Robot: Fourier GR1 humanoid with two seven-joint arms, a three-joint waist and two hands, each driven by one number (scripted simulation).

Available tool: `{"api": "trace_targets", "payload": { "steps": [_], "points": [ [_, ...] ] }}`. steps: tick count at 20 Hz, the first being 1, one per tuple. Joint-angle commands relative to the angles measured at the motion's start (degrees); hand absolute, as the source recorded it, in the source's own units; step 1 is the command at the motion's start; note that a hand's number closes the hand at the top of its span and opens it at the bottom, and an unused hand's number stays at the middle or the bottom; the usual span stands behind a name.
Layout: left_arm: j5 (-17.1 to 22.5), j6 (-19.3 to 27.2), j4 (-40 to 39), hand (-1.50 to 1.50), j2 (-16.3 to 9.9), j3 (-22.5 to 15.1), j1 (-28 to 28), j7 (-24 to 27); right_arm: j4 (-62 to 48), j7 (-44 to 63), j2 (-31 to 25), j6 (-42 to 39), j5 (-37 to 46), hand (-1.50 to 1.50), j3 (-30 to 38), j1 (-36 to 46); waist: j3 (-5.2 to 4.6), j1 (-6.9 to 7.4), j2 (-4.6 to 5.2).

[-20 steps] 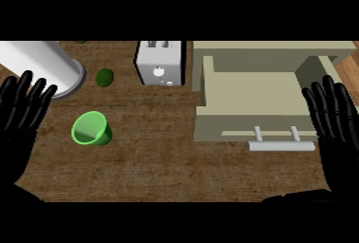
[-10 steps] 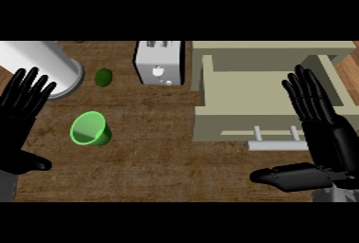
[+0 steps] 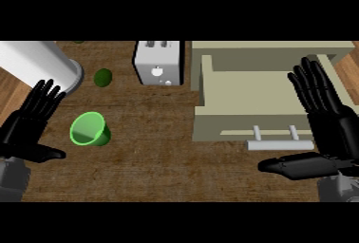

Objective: Pick up the cup, place it into the drawer and close the drawer

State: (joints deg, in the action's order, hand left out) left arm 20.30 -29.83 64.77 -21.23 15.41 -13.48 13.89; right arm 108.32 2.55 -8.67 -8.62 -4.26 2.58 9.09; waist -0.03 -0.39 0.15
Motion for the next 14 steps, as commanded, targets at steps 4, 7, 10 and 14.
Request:
{"api": "trace_targets", "payload": {
  "steps": [4, 7, 10, 14],
  "points": [
    [-8.9, 1.2, -20.2, -1.5, -0.4, 0.1, -7.0, 11.8, -1.7, 2.2, -1.2, -0.3, -0.7, -1.5, 2.0, 5.2, -0.02, -0.16, 0.05],
    [-13.6, 1.5, -26.8, -1.5, 0.1, -1.4, -6.7, 19.1, 0.2, 0.1, 0.6, 0.0, 0.5, -1.5, 0.2, 1.1, -0.03, -0.38, 0.08],
    [-13.7, -1.0, -32.7, -1.5, -3.1, 0.2, -7.1, 22.3, -1.1, 0.8, -1.2, -1.3, -1.6, -1.5, 3.0, 3.3, -0.03, -0.17, 0.03],
    [-18.1, 0.1, -45.0, -1.5, -3.1, -0.7, -12.9, 30.8, 1.2, 3.9, -1.4, -0.8, -1.2, -1.5, 2.3, 3.8, -0.11, -0.85, 0.22]
  ]
}}
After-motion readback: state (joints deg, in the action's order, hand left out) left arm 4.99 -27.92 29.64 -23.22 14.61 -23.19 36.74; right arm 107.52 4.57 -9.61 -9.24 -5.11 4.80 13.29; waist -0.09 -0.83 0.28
